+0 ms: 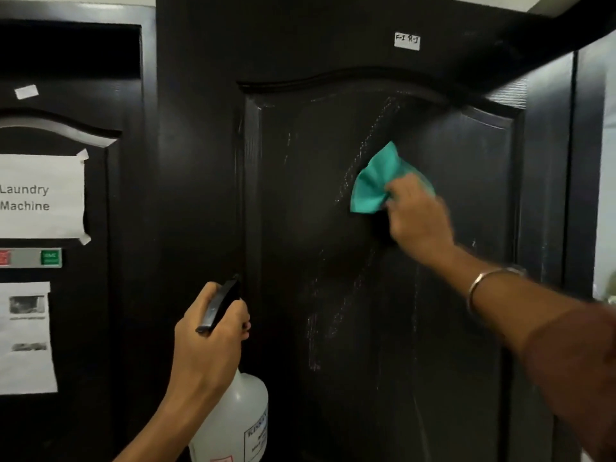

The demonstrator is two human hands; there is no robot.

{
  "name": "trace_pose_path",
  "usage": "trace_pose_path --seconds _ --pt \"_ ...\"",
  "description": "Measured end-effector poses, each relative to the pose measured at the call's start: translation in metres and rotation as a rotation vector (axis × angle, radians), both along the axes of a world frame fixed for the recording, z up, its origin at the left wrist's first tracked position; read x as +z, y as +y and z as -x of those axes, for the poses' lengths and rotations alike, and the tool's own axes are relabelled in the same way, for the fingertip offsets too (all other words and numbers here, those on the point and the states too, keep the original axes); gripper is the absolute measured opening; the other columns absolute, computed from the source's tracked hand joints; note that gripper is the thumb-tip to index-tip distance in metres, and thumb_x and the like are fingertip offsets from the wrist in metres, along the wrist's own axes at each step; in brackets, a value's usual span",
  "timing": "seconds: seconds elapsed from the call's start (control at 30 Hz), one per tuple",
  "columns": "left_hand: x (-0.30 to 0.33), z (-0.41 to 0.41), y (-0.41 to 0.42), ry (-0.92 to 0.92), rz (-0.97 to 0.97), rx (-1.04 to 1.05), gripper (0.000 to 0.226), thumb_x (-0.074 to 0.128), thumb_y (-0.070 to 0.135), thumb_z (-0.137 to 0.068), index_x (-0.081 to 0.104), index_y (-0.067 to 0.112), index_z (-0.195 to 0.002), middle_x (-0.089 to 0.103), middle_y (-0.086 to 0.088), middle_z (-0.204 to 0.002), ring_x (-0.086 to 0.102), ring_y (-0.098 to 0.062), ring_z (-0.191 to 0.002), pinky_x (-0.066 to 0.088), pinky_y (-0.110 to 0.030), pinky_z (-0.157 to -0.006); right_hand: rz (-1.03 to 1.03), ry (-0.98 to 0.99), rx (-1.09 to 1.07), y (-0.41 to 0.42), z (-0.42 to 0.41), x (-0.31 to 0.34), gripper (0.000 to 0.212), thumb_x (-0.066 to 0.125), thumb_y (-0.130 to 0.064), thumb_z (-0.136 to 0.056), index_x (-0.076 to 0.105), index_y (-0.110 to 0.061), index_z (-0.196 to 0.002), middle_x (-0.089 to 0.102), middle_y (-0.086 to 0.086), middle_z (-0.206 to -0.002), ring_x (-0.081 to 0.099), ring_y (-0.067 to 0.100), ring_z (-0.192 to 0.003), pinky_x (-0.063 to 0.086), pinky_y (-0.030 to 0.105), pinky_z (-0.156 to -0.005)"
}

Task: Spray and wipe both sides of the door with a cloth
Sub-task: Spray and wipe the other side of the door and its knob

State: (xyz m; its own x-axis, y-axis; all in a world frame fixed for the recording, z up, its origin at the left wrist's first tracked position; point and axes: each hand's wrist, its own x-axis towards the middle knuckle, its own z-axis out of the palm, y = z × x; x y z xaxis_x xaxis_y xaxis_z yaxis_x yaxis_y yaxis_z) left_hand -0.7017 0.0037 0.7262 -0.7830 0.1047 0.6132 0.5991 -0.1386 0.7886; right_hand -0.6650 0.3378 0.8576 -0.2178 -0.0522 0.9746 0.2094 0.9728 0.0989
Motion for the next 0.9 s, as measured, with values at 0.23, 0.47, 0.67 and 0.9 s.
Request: trace_pose_path --seconds 0.23,0.47,0.67,0.9 --pt "0.005 0.0 0.055 -0.027 -0.003 0.039 0.009 0.059 0.009 -0.1 0.066 0.007 -0.094 0.064 -0.016 -0.081 0.066 -0.04 -0.083 0.061 -0.053 -0.08 -0.621 -0.423 0.276 -0.042 0.036 -0.158 0.021 0.05 -0.037 -0.108 0.053 -0.023 -0.093 0.055 -0.004 -0.085 0.047 0.014 -0.067 0.039 0.03 -0.057" --pt "0.006 0.008 0.084 -0.027 0.002 0.112 0.015 0.06 0.006 -0.099 0.065 0.008 -0.084 0.064 -0.019 -0.079 0.062 -0.04 -0.074 0.056 -0.053 -0.073 -0.648 0.043 0.204 0.007 0.048 0.005 0.012 0.054 -0.028 -0.107 0.057 -0.022 -0.097 0.06 0.005 -0.084 0.057 0.026 -0.069 0.044 0.039 -0.051" --pt "0.007 0.013 0.096 -0.037 -0.017 0.164 0.013 0.058 0.002 -0.098 0.063 0.001 -0.086 0.062 -0.022 -0.077 0.058 -0.031 -0.069 0.051 -0.044 -0.067 -0.02 0.317 0.063 0.038 0.038 0.141 0.023 0.04 -0.014 -0.106 0.052 -0.008 -0.124 0.065 0.018 -0.113 0.066 0.045 -0.094 0.05 0.049 -0.074" --pt "0.024 0.019 0.116 -0.016 -0.062 0.189 0.011 0.059 0.001 -0.097 0.059 -0.005 -0.088 0.058 -0.03 -0.081 0.056 -0.029 -0.072 0.049 -0.046 -0.069 -0.546 0.006 0.42 -0.014 0.076 -0.011 0.029 0.049 -0.031 -0.11 0.065 -0.012 -0.095 0.059 0.007 -0.09 0.057 0.024 -0.076 0.05 0.04 -0.067"
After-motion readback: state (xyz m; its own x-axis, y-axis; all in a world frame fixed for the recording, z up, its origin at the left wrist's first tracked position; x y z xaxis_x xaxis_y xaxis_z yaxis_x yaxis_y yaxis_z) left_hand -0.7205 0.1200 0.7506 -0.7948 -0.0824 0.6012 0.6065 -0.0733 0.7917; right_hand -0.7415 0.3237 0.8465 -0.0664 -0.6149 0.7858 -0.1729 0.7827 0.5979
